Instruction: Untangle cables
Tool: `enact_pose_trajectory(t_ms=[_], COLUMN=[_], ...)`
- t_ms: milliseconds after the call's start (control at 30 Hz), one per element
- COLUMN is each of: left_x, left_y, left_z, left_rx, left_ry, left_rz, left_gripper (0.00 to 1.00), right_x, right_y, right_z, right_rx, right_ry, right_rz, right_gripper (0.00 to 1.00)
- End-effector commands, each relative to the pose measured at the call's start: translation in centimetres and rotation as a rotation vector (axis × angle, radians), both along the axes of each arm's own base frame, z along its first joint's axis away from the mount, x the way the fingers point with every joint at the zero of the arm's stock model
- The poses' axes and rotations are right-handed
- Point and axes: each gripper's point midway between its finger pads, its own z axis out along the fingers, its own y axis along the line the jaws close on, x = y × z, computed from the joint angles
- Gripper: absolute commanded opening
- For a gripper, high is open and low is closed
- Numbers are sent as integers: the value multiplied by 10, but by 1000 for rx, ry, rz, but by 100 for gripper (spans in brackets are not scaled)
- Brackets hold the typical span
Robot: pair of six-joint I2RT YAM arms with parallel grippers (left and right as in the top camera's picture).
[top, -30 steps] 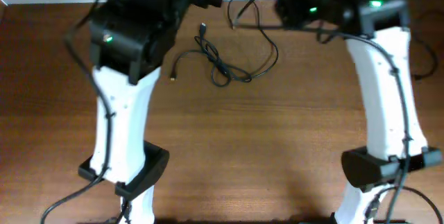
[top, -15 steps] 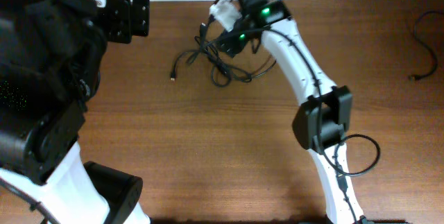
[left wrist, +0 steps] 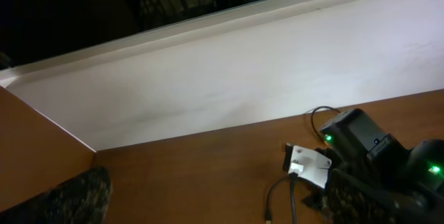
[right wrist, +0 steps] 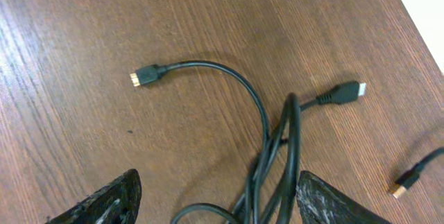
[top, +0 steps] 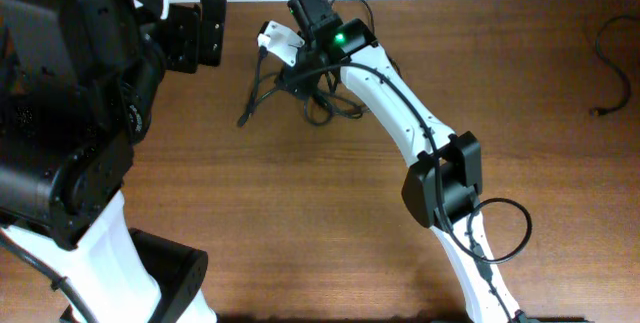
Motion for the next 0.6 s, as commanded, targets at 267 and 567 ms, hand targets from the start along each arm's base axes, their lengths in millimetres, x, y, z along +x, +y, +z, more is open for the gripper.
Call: enact_pose_trajectory(t_ms=[267, 567], left_x=[0, -2], left_y=[3, 4], left_z=[-3, -8], left_rx=[14, 22], left_ry=[13, 35], left_rz=[11, 11], left_gripper=[99, 99], right_x=[17, 16], right_y=[-20, -20], right_z=[-13, -15], right_rx=[-10, -14], right_ry=[5, 13], right_rz=[-39, -40], right_gripper=[20, 22])
